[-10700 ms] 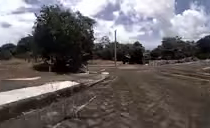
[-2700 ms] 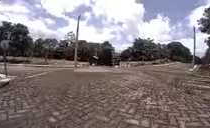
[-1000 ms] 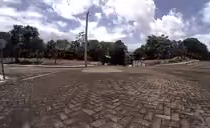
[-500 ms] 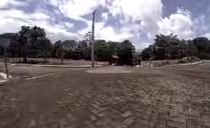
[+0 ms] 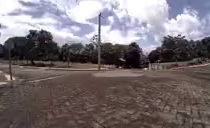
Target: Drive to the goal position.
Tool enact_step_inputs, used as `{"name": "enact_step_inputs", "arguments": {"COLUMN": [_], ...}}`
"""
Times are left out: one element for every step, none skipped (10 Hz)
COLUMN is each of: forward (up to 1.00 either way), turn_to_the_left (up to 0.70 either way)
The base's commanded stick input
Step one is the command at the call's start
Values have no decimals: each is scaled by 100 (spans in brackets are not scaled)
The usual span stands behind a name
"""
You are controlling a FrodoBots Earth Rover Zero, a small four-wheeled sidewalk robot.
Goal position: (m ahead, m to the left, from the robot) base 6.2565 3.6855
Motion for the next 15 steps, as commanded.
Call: {"name": "enact_step_inputs", "arguments": {"forward": [100, 100, 100, 100, 100, 100, 100, 100, 100, 100, 100, 100, 100, 100, 100], "turn_to_the_left": [0, 2, 21, 16, 0, 19, 9, 19, 6, 0, 4, 25, 0, 27, 8]}}
